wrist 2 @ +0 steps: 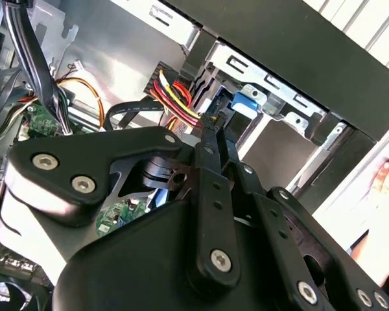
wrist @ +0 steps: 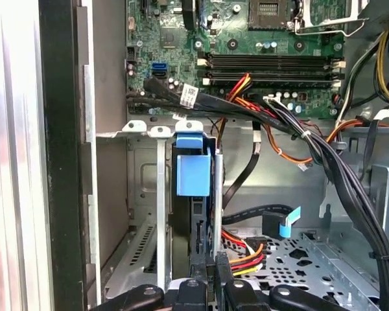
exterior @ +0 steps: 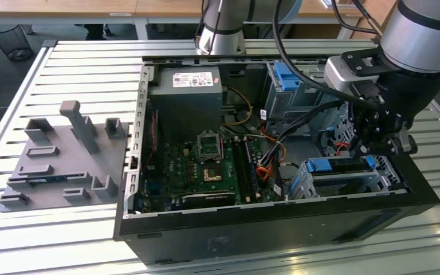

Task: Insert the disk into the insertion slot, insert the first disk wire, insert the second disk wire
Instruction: 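Insert the first disk wire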

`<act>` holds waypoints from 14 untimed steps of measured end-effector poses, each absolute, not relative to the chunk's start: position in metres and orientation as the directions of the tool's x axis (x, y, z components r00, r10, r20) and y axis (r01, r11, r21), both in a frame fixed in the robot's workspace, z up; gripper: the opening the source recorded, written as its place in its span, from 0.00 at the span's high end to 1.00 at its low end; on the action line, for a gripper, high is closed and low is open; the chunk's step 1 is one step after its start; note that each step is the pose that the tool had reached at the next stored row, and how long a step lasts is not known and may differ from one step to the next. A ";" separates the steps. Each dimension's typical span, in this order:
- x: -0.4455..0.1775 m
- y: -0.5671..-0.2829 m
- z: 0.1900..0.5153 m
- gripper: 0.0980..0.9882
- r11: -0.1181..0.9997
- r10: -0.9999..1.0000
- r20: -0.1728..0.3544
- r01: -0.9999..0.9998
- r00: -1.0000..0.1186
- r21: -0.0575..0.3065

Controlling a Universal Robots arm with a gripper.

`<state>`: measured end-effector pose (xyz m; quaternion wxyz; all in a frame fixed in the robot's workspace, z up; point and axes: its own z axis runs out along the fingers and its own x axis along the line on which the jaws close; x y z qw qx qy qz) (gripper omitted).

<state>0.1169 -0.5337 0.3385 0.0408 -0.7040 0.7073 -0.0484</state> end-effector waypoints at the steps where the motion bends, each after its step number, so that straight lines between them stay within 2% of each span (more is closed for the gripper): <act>1: 0.116 -0.534 0.338 0.92 0.004 -1.000 0.010 -0.991 -0.005 -0.130; 14: 0.109 -0.537 0.333 0.92 -0.021 -1.000 0.010 -0.988 0.020 -0.152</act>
